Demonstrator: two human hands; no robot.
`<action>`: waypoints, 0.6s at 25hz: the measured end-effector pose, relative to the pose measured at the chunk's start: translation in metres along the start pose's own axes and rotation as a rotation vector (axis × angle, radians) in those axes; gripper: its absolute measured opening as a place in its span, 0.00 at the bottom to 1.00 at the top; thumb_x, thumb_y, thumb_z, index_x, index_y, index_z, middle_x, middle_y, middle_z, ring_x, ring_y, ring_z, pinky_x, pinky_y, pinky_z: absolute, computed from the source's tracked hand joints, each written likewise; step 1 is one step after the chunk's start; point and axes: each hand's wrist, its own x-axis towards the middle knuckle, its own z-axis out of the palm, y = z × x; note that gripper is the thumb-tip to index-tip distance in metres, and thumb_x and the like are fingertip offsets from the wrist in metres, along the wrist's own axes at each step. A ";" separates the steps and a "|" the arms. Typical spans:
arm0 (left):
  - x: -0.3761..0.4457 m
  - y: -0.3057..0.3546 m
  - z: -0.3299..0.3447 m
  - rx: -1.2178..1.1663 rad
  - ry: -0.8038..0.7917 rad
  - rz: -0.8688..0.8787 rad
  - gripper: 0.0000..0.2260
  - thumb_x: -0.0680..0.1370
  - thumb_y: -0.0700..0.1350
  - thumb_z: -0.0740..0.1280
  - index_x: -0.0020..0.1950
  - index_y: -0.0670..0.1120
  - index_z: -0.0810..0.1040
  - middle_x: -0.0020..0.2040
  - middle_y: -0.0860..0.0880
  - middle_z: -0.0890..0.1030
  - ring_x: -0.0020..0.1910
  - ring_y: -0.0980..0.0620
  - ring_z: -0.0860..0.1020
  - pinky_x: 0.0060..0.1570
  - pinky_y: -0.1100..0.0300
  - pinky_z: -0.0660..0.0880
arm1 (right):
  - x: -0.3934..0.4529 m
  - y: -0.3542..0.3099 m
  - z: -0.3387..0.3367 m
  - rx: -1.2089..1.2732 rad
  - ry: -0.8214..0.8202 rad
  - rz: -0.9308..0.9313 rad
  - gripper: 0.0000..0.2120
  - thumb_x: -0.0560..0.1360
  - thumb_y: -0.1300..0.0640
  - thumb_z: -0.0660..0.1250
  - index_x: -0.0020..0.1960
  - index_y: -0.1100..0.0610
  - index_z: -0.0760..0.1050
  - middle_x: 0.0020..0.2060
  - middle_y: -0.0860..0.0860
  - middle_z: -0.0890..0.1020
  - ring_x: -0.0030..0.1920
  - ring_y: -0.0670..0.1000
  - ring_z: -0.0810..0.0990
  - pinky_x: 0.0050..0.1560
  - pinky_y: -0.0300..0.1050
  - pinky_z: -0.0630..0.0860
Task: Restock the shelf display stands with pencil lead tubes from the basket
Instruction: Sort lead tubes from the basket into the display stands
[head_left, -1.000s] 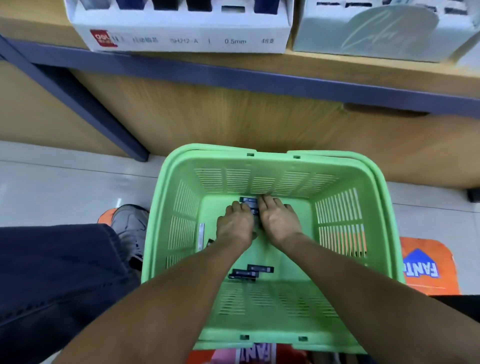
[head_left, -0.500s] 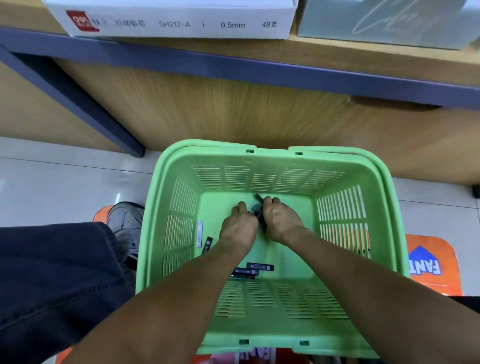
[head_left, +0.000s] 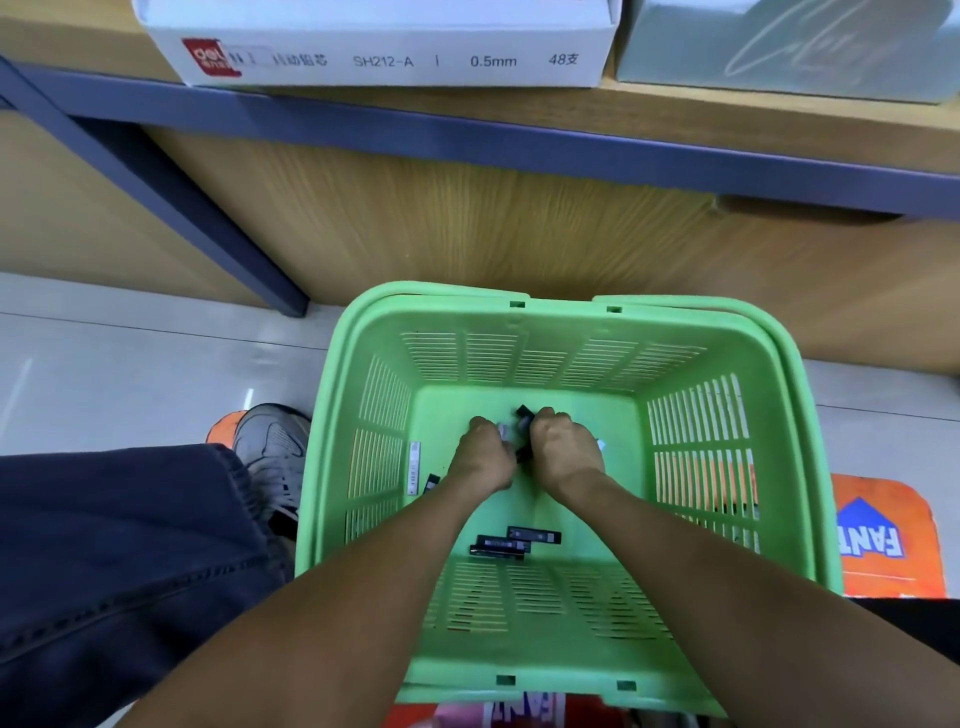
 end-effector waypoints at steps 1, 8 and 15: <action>0.000 -0.001 0.000 -0.082 0.002 -0.032 0.07 0.81 0.35 0.63 0.58 0.37 0.69 0.50 0.40 0.77 0.48 0.40 0.82 0.43 0.51 0.80 | 0.000 0.000 -0.001 0.053 0.000 0.026 0.08 0.77 0.62 0.66 0.54 0.62 0.72 0.49 0.58 0.81 0.48 0.61 0.83 0.40 0.46 0.69; -0.005 -0.005 0.001 -0.573 -0.061 -0.124 0.08 0.81 0.39 0.62 0.51 0.40 0.80 0.46 0.41 0.84 0.45 0.43 0.82 0.52 0.41 0.82 | -0.005 -0.002 -0.010 0.542 -0.168 -0.023 0.10 0.73 0.57 0.73 0.43 0.56 0.71 0.39 0.51 0.77 0.42 0.55 0.77 0.36 0.43 0.71; -0.013 -0.014 -0.010 -0.738 -0.028 -0.158 0.19 0.73 0.61 0.75 0.51 0.46 0.83 0.41 0.49 0.87 0.45 0.49 0.85 0.41 0.55 0.82 | -0.022 -0.009 -0.029 1.165 -0.463 -0.032 0.12 0.73 0.76 0.67 0.55 0.69 0.79 0.48 0.61 0.83 0.52 0.56 0.83 0.61 0.52 0.80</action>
